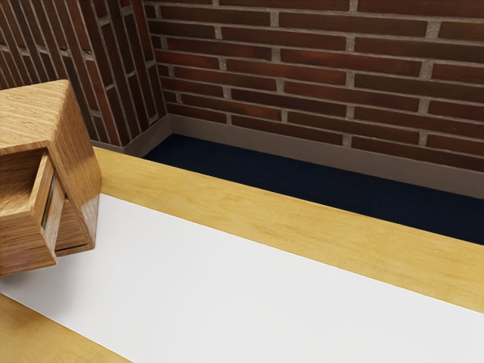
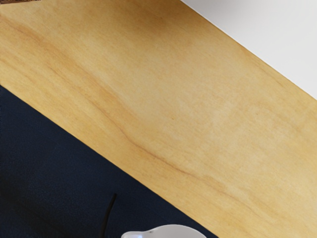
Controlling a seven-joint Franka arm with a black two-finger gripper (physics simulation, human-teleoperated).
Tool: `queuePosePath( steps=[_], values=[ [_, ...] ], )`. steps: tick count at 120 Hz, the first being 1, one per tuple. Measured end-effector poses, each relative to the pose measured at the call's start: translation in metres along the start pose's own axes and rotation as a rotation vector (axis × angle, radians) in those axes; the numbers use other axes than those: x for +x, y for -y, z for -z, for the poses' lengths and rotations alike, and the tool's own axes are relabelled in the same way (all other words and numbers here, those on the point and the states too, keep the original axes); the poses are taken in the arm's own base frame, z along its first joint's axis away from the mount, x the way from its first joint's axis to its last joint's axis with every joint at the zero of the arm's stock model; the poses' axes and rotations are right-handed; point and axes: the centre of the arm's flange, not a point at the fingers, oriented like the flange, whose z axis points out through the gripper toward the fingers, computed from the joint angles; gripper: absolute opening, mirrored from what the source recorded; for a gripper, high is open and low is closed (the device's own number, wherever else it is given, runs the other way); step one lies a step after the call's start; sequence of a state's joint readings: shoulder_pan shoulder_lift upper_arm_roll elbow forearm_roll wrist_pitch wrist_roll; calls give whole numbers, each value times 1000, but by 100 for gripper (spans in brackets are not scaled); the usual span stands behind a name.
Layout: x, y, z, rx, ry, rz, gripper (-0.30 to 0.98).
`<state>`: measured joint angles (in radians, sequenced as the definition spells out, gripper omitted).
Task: Push the drawer handle with one arm to close the drawer
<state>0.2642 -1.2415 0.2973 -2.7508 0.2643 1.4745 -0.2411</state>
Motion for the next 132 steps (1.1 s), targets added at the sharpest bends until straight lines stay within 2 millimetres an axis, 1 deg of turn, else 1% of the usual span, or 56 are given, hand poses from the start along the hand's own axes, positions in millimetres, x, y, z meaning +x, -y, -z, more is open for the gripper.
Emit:
queuePosePath(
  steps=[5, 8, 12, 23, 29, 38, 49, 63, 82, 95, 114, 132],
  values=[
    [1, 0, 0, 4, 0, 2, 66],
    [1, 0, -1, 3, 1, 3, 64],
    [2, 0, -1, 3, 1, 4, 56],
    [5, 0, 0, 1, -12, 11, 32],
    [7, 0, 2, -1, -22, 16, 21],
    [10, 1, 8, -3, -42, 24, 10],
    [15, -1, 11, -1, -51, 24, 2],
    [25, -7, 14, 7, -53, 17, -4],
    [38, -15, 19, 5, -69, -4, -8],
    [47, -8, 16, -2, -70, 9, -9],
    [53, 0, 14, 2, -78, 21, -9],
    [61, -3, 12, 9, -94, 12, -10]
  ],
)
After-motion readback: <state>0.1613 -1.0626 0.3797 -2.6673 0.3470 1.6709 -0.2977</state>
